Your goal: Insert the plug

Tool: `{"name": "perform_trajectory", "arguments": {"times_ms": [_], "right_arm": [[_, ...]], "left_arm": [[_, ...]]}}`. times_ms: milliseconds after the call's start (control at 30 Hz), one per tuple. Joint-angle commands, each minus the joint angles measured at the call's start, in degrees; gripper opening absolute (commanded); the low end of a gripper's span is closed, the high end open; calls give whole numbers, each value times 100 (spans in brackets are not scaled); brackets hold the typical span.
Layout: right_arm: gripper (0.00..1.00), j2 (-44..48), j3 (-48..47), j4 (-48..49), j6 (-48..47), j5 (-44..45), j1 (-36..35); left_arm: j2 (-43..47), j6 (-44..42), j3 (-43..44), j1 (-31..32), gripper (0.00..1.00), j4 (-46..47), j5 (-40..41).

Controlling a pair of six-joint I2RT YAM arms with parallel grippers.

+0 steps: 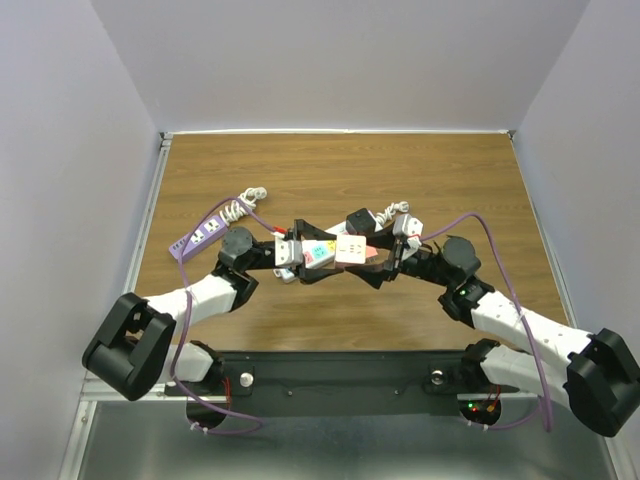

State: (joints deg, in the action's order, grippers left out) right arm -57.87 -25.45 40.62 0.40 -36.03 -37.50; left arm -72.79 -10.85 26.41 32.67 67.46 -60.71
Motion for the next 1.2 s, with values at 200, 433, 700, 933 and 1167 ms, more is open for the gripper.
{"name": "perform_trajectory", "arguments": {"times_ms": [200, 433, 700, 933, 1167], "right_arm": [[42, -67, -232, 640, 223, 632, -153], [60, 56, 66, 605, -488, 869, -161], [78, -31, 190, 552, -673, 1151, -153], [89, -216, 225, 535, -576, 1494, -144], [100, 20, 514, 535, -1172, 2020, -127]], "left_arm": [[-375, -294, 312, 319, 0, -198, 173], [-736, -444, 461, 311, 0, -339, -187], [-771, -585, 408, 311, 0, -374, -319], [-1052, -567, 426, 276, 0, -392, 50], [-1325, -567, 453, 223, 0, -436, -11]]}}
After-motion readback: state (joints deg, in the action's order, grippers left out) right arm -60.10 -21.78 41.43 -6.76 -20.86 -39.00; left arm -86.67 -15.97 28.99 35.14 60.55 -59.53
